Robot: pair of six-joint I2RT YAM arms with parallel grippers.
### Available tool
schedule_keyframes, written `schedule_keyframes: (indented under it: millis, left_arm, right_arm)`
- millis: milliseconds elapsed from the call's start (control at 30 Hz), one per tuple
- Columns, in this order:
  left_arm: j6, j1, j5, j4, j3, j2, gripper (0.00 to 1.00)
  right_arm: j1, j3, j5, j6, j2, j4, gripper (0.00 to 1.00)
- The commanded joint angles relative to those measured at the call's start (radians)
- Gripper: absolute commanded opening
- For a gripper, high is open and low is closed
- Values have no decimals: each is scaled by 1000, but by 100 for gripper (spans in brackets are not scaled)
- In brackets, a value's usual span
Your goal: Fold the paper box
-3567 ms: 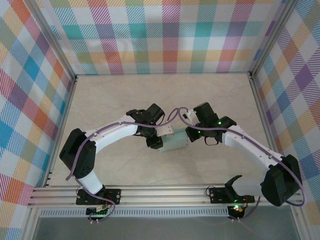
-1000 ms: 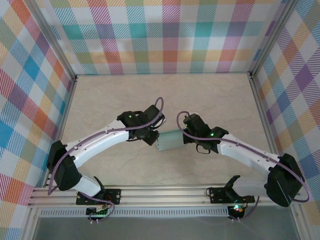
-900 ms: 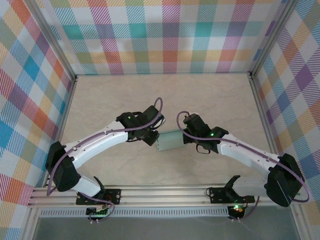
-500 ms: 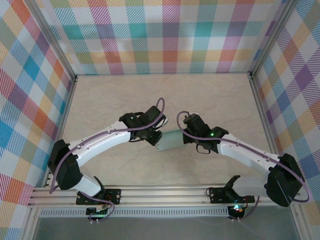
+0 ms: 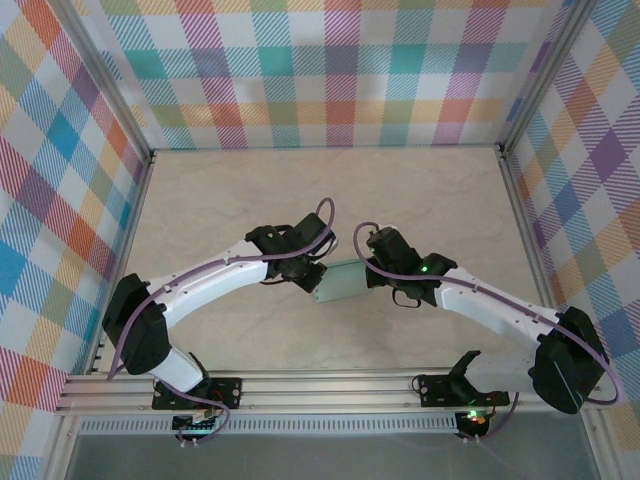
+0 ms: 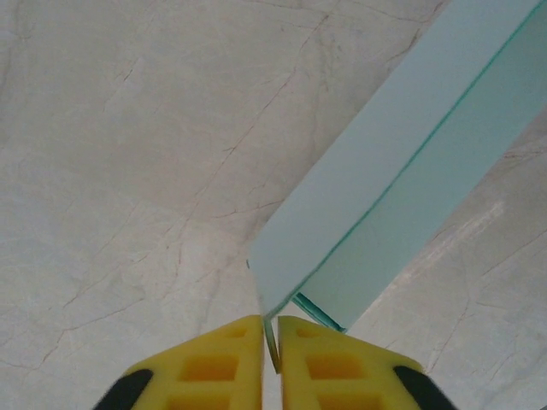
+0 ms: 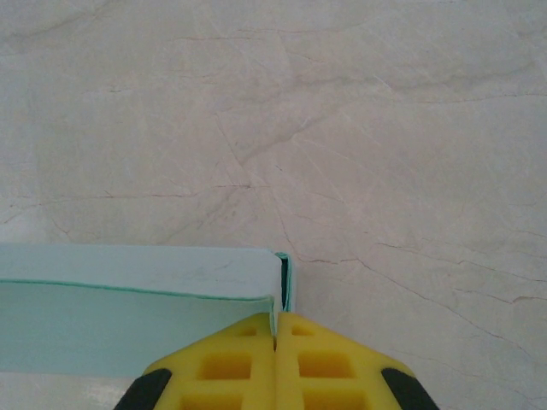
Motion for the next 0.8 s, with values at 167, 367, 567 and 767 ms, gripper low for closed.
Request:
schedule_keyframes:
  millis: [167, 367, 567, 767]
  left_arm:
    - [-90, 7, -48, -5, 23, 18, 0]
    - [-252, 9, -26, -43, 68, 53, 0]
    - [-372, 11, 64, -38, 129, 89, 0]
    - [-442, 14, 91, -37, 164, 121, 0]
  right_arm:
    - [7, 16, -38, -5, 17, -58, 0]
    - [7, 19, -27, -12, 21, -61, 0]
    - [6, 1, -21, -6, 20, -52, 0]
    - [7, -5, -22, -1, 14, -53, 0]
